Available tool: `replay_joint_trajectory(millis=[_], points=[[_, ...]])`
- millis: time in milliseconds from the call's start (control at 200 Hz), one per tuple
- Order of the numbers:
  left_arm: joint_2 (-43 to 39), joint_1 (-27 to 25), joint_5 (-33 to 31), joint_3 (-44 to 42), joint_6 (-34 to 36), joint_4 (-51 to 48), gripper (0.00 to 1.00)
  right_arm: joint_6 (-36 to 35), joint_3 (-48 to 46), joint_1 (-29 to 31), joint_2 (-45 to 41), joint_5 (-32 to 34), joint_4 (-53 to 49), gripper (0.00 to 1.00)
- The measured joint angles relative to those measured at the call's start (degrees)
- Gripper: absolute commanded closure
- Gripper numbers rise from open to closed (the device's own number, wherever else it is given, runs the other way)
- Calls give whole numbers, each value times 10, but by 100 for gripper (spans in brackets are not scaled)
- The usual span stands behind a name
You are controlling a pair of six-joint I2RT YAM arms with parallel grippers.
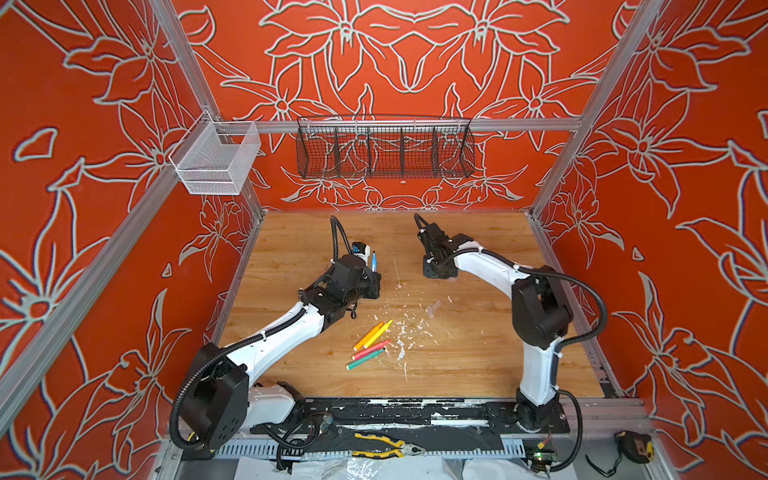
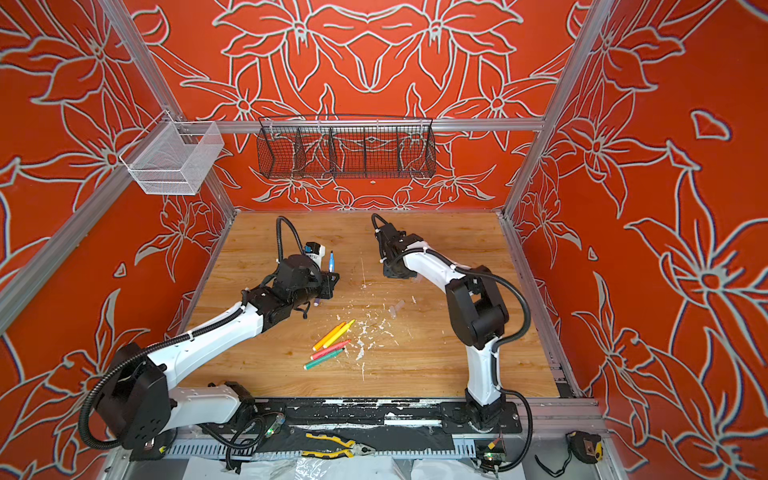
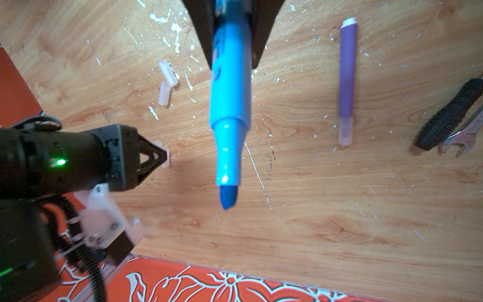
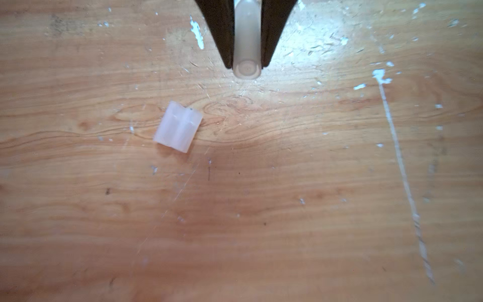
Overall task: Insert the pens into the pen caps
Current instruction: 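Lift the cap and carry it above the blue highlighter tip with the right gripper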
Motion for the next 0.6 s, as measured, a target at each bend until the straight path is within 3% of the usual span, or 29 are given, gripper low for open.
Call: replay_joint_trajectory(millis=[350, 475, 600], points=[[15, -10, 82, 6, 19, 21, 100, 1, -22, 0, -162, 7, 66, 96], [24, -20, 100, 12, 32, 32, 100, 10, -83, 0, -224, -7, 116, 97], [36, -34, 111, 16, 44, 40, 100, 16, -210, 0, -317, -37, 227, 95]])
